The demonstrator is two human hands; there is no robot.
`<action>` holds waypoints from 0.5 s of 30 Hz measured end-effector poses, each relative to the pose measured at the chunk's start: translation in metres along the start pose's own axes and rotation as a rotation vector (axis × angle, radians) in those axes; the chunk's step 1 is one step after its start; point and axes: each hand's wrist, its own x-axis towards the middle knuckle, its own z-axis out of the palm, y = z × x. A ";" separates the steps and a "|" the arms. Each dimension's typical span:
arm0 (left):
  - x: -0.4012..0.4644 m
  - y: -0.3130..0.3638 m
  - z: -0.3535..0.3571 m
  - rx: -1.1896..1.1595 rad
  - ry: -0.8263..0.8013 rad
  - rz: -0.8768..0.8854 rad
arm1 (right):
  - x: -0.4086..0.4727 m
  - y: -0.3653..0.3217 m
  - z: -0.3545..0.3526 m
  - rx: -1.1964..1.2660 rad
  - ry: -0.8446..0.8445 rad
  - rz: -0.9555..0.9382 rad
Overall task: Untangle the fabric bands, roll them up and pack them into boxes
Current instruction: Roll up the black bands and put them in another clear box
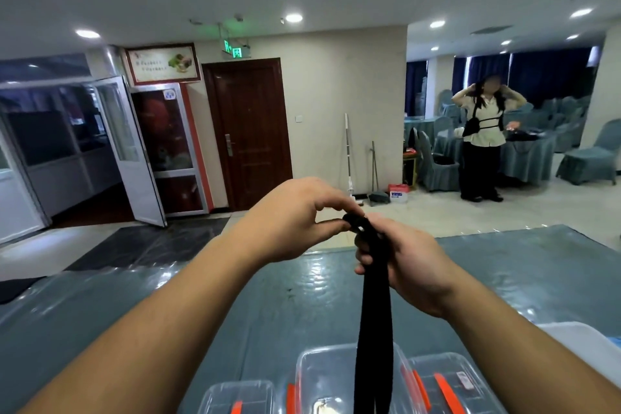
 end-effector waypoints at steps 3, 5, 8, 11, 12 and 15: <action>0.006 -0.004 -0.006 0.028 0.034 0.050 | -0.003 -0.007 0.002 -0.130 -0.020 -0.106; 0.008 -0.006 -0.010 0.031 0.048 0.053 | -0.004 -0.014 0.003 -0.214 0.002 -0.181; 0.010 -0.006 -0.013 0.004 0.095 0.047 | -0.005 -0.026 0.003 -0.312 -0.012 -0.202; 0.010 -0.007 -0.013 -0.019 0.142 0.049 | -0.006 -0.037 0.002 -0.304 -0.031 -0.168; 0.010 -0.007 -0.011 -0.016 0.152 0.052 | -0.006 -0.038 0.002 -0.305 -0.032 -0.163; 0.009 -0.007 -0.007 0.025 0.162 0.078 | -0.004 -0.041 0.002 -0.329 -0.009 -0.184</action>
